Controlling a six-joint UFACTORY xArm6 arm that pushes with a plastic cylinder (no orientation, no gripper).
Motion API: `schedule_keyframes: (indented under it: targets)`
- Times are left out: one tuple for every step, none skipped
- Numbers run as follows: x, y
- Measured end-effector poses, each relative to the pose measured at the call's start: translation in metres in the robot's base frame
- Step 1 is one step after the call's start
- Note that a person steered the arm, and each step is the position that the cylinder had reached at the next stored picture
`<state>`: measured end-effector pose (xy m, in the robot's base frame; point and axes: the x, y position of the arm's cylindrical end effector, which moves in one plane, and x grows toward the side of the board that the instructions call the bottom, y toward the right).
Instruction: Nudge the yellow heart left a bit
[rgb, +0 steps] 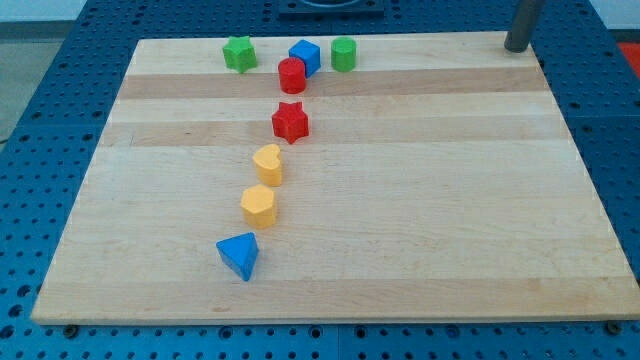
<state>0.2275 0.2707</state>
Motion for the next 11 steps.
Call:
schedule_keyframes:
  targets:
    - [-0.035, -0.010]
    - [-0.036, -0.028]
    - [-0.036, -0.059]
    - [-0.036, -0.108]
    - [-0.035, -0.142]
    - [-0.031, -0.154]
    - [-0.012, -0.159]
    - [-0.007, -0.160]
    - [-0.008, -0.160]
    - [-0.009, -0.161]
    - [-0.007, -0.170]
